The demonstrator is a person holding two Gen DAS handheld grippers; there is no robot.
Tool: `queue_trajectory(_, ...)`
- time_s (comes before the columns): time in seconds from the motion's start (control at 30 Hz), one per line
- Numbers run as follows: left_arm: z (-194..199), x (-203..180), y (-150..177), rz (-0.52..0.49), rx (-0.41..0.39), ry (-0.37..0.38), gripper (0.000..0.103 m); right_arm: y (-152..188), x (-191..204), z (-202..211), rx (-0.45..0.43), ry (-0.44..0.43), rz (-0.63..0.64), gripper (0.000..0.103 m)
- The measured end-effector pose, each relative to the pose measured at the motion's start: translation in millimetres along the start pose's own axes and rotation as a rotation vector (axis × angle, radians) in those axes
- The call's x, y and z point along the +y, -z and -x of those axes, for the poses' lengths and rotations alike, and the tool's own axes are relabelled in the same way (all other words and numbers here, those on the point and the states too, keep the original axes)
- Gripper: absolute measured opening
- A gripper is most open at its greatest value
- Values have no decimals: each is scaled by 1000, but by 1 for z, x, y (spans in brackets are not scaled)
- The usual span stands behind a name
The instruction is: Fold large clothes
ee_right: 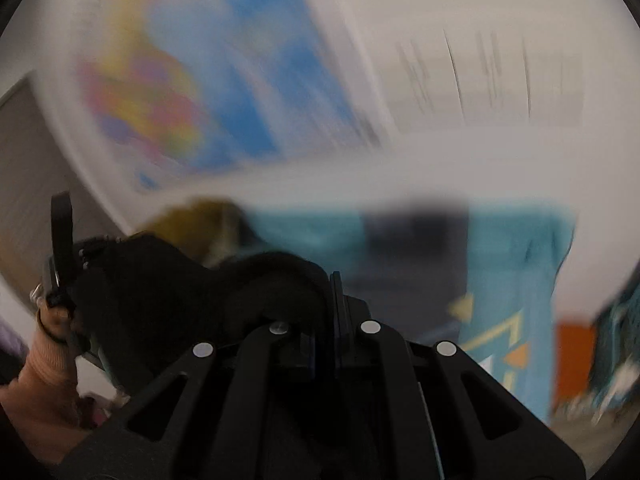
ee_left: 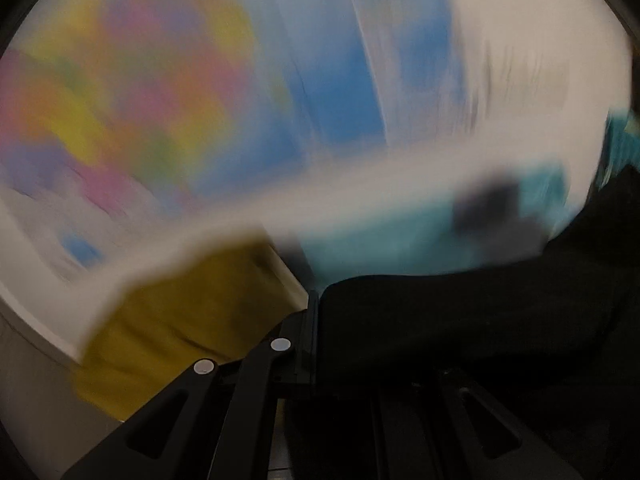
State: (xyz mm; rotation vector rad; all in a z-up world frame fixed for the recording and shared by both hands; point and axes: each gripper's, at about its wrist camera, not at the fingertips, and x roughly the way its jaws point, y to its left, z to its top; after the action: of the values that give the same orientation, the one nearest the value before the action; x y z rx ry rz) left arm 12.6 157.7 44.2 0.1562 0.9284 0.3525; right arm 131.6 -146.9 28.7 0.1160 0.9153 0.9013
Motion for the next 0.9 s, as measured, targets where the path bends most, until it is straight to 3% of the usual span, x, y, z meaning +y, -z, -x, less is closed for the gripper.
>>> queue_trajectory(0.03, -43, -4, 4, 34, 86, 32, 3, 5, -21, -39, 78, 32, -46, 6)
queue_trajectory(0.07, -66, -6, 6, 48, 122, 52, 3, 14, -46, -67, 106, 79, -110, 6)
queue_trajectory(0.13, -108, -10, 6, 44, 166, 39, 2, 19, -68, -95, 143, 70, -154, 7)
queue_trajectory(0.2, -125, -1, -1, 81, 179, 79, 3, 20, -81, -101, 151, 95, -193, 20)
queue_trajectory(0.27, -135, 9, -8, 103, 205, 133, 8, 15, -78, -99, 158, 160, -146, 53)
queue_trajectory(0.33, -137, 19, -10, 111, 226, 182, 12, 13, -64, -86, 139, 251, -40, 64)
queue_trajectory(0.4, -122, 29, -6, 92, 192, 247, 28, 19, -36, -64, 92, 337, 150, 67)
queue_trajectory(0.47, -98, 37, 2, 54, 108, 289, 54, 27, -18, -49, 65, 343, 280, 75)
queue_trajectory(0.53, -64, 48, 17, 31, 18, 385, 62, 48, 17, -38, 52, 317, 456, 75)
queue_trajectory(0.63, -26, 50, 42, -39, -95, 473, 65, 88, 63, -44, 90, 339, 751, 75)
queue_trajectory(0.73, -9, 29, 64, -139, -134, 539, 72, 119, 87, -68, 151, 364, 951, 75)
queue_trajectory(0.83, -25, -7, 70, -220, -69, 554, 74, 136, 91, -94, 206, 363, 1028, 74)
queue_trajectory(0.9, -48, -18, 63, -209, 15, 556, 72, 143, 92, -112, 236, 376, 1077, 73)
